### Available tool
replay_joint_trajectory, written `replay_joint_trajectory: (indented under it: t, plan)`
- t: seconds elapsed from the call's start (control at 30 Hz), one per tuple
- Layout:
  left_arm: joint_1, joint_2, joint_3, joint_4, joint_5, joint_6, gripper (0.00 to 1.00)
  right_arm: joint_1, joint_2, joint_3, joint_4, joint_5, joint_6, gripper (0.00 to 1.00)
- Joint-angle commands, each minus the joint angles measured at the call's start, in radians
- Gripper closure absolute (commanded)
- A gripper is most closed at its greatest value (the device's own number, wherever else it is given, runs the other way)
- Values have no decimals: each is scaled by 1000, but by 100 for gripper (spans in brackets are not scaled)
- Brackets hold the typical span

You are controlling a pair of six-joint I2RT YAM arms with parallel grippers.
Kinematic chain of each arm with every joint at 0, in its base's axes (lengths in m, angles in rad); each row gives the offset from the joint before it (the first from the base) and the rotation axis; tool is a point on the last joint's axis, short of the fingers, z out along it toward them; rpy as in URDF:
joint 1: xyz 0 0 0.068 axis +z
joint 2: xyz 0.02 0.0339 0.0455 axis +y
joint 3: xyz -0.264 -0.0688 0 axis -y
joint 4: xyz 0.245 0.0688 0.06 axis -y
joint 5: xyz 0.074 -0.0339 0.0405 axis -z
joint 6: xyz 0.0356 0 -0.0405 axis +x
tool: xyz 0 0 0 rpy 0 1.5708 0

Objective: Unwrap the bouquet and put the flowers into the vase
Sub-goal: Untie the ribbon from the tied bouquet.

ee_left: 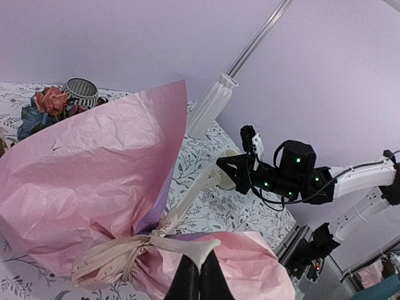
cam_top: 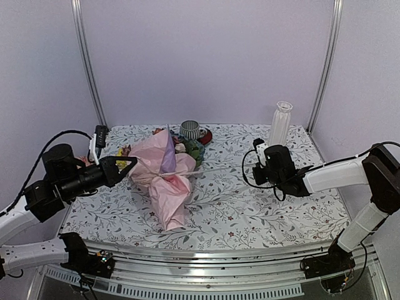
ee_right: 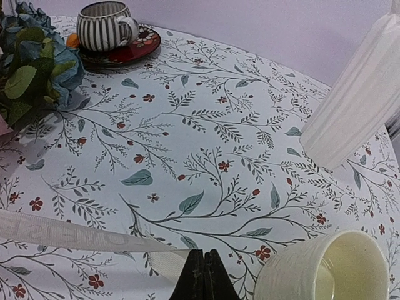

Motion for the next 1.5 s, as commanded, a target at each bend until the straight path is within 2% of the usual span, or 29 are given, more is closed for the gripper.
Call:
replay_joint_trajectory:
  t: [0.0, 0.53, 1.47]
  plan:
    - [14, -42, 16, 40, -25, 14, 100, -19, -27, -3, -1, 71, 33, 98]
    - [14, -71, -9, 30, -55, -3, 100, -105, -148, -90, 40, 56, 131, 98]
    - [15, -274, -34, -132, -327, -72, 100, -247, -283, -208, 81, 13, 311, 98]
